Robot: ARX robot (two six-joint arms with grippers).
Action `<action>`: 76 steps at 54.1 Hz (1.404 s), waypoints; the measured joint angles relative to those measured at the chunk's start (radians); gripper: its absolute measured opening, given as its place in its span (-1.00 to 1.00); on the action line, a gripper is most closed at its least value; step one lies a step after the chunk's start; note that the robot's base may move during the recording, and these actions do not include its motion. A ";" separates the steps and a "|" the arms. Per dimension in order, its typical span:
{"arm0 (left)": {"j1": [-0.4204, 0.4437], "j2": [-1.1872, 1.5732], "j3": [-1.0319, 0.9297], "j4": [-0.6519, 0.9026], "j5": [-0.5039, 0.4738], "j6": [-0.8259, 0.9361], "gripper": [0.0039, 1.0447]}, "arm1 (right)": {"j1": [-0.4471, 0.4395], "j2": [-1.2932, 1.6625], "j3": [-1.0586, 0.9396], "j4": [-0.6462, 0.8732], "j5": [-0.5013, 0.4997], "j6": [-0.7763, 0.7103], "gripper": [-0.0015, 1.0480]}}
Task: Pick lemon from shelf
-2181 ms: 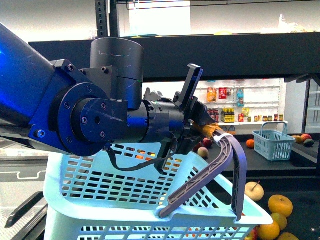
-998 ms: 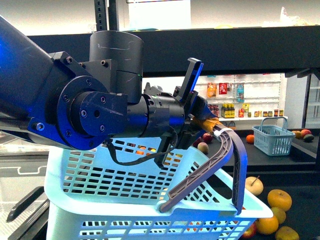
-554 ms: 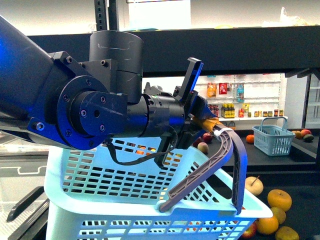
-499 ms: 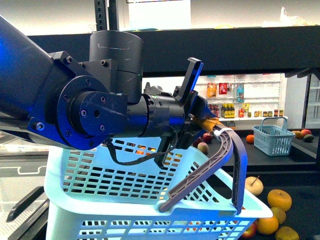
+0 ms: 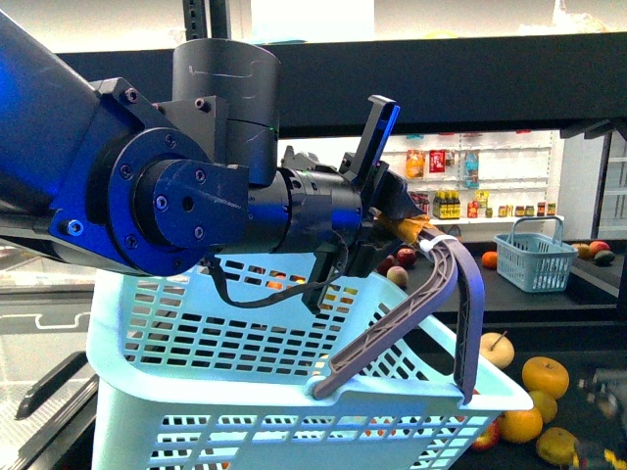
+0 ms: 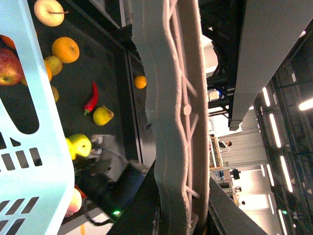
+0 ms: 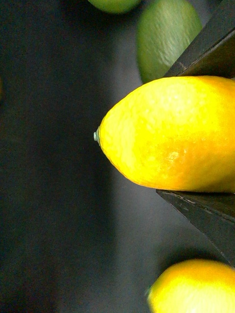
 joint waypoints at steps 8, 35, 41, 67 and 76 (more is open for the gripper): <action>0.000 0.000 0.000 0.000 0.000 0.000 -0.79 | -0.002 -0.217 0.037 -0.063 -0.108 0.082 -0.04; 0.000 0.000 0.000 0.000 0.000 0.000 -0.79 | 0.190 -0.394 0.148 -0.246 -0.380 0.312 -0.04; 0.000 0.000 0.000 0.000 0.000 0.000 -0.79 | 0.223 -0.416 0.111 -0.242 -0.390 0.324 -0.04; 0.000 0.001 0.000 0.000 0.003 0.006 -0.79 | 0.245 -0.452 0.051 -0.224 -0.400 0.327 0.87; 0.000 0.002 0.000 -0.001 -0.001 0.001 -0.79 | 0.178 -0.472 0.040 -0.156 -0.325 0.336 0.85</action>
